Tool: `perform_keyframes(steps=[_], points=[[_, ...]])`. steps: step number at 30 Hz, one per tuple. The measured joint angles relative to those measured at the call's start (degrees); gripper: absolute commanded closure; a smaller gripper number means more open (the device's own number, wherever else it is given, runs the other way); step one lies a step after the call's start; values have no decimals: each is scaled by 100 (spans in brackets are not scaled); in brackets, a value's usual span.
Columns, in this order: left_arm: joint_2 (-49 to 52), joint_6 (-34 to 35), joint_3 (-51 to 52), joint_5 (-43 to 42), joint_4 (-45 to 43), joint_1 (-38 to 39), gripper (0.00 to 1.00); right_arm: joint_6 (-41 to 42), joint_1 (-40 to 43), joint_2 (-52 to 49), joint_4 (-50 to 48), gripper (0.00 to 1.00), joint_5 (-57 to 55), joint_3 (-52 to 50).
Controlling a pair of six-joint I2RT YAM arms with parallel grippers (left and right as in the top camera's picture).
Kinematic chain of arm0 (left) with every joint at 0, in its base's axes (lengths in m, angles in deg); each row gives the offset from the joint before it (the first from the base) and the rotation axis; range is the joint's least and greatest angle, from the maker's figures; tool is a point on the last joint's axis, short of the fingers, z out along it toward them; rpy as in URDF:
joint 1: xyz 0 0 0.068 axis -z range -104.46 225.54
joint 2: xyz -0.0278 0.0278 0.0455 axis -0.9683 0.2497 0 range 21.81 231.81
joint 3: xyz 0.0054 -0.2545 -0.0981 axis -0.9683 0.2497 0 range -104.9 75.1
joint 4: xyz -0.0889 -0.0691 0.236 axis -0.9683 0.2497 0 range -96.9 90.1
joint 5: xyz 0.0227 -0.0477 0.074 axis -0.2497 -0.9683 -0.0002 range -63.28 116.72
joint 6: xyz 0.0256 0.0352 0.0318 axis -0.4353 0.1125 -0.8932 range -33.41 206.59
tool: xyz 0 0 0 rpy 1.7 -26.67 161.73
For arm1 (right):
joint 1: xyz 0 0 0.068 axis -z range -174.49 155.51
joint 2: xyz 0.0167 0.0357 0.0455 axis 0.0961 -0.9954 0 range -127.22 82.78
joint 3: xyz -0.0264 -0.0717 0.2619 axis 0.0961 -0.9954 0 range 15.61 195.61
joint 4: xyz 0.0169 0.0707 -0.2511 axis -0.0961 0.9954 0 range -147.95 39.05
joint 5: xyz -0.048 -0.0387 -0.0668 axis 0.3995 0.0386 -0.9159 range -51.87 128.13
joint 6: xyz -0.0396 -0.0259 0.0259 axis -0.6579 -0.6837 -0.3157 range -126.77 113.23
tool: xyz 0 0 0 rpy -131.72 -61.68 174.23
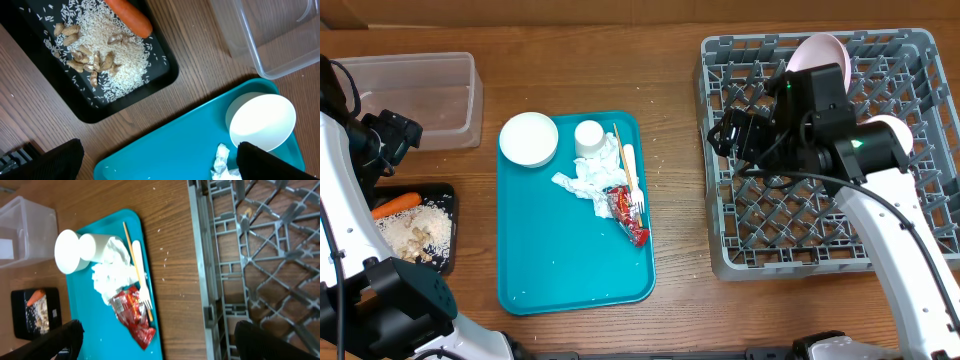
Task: Sort waste into correct bins and load items into the dishwasher rack
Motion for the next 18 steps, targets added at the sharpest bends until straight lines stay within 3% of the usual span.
perform_keyframes(steps=[14, 18], points=[[0, 0, 0, -39, 11, 0, 0, 44, 2, -157, -37, 0, -101, -2], [0, 7, 4, -590, 629, 0, 0, 50, 0, -157, -37, 0, -103, -2]])
